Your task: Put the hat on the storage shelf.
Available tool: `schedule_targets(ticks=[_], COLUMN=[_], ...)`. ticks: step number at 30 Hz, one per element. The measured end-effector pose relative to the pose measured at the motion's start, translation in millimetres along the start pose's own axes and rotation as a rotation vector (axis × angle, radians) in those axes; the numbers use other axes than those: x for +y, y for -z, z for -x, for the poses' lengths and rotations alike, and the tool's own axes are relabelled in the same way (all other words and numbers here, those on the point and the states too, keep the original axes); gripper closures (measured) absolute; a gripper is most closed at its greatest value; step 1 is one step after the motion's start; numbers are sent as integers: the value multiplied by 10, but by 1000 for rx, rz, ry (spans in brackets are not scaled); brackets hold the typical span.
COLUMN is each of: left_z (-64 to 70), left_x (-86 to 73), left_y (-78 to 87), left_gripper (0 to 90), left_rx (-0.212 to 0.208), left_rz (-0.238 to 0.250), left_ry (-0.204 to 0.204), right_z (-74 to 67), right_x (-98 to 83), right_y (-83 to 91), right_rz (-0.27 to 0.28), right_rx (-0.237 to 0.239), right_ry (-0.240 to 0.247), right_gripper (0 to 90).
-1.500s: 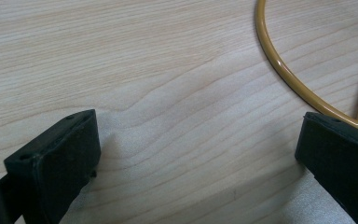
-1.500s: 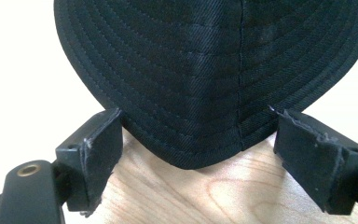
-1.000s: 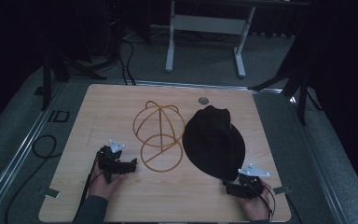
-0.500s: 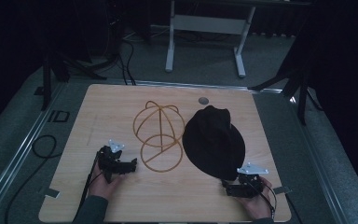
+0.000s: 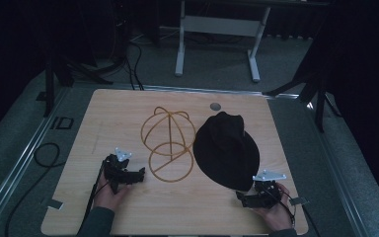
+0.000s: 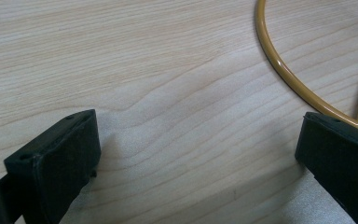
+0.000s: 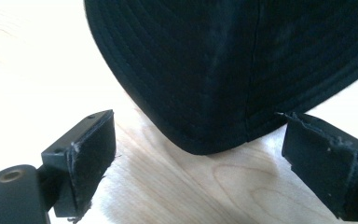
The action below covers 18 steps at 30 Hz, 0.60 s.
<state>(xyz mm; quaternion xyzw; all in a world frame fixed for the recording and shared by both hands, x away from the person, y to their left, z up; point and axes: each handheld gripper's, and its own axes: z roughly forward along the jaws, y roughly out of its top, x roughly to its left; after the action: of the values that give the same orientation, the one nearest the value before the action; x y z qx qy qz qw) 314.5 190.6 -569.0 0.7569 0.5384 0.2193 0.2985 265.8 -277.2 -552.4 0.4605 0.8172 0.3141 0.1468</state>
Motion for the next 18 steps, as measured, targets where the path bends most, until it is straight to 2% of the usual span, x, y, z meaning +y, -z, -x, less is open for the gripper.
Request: schedule_targets(ticks=[3,8,10,18], left_z=[0,-1,-1,0], left_x=[0,0,0,0], left_y=[0,1,1,0], left_gripper=[3,3,3,3], left_rx=[0,0,0,0], left_rz=[0,-1,-1,0], left_ry=[0,-2,-2,0], right_z=[-10,-18,-29,-44], right_x=[75,135,207,347], right_y=[59,77,66,47], right_rz=[8,1,-16,-39], right_rx=[-24,-35,-51,-62], right_ry=[23,43,70,89], right_gripper=[98,99,109,131])
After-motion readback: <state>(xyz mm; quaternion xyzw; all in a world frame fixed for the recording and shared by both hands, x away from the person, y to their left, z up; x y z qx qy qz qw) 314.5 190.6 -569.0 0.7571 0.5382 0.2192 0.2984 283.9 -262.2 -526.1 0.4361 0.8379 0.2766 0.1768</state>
